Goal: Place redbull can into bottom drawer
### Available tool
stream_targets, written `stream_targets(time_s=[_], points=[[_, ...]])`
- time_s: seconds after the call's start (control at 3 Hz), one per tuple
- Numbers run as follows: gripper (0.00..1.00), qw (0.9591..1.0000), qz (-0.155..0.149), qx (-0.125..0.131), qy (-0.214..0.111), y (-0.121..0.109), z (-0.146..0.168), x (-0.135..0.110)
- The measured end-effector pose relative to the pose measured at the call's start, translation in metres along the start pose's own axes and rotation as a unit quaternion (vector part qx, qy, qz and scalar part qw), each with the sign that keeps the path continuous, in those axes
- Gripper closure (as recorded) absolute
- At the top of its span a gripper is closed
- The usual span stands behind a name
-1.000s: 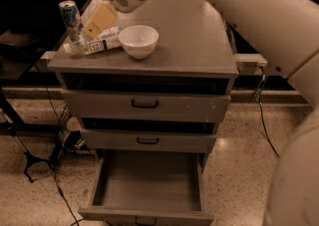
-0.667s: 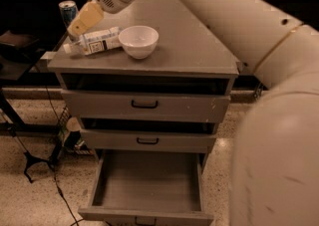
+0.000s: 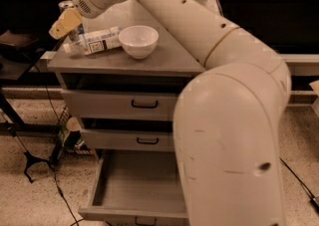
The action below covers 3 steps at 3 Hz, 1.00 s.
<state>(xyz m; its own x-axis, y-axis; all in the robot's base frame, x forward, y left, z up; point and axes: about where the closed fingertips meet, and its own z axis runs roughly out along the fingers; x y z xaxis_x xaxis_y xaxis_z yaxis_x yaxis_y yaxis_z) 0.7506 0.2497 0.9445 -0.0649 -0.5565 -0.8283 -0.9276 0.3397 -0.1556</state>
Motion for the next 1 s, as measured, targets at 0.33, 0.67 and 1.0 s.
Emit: stream_targets(time_s=[0.33,0.67,1.0], points=[[0.0,1.0,0.0,-0.007,0.005,-0.001,0.036,-0.004],[0.0,0.9997,0.006,0.006,0.022,-0.013,0.064,-0.008],[0.0,0.9988,0.021,0.022,0.04,-0.027,0.083,-0.009]])
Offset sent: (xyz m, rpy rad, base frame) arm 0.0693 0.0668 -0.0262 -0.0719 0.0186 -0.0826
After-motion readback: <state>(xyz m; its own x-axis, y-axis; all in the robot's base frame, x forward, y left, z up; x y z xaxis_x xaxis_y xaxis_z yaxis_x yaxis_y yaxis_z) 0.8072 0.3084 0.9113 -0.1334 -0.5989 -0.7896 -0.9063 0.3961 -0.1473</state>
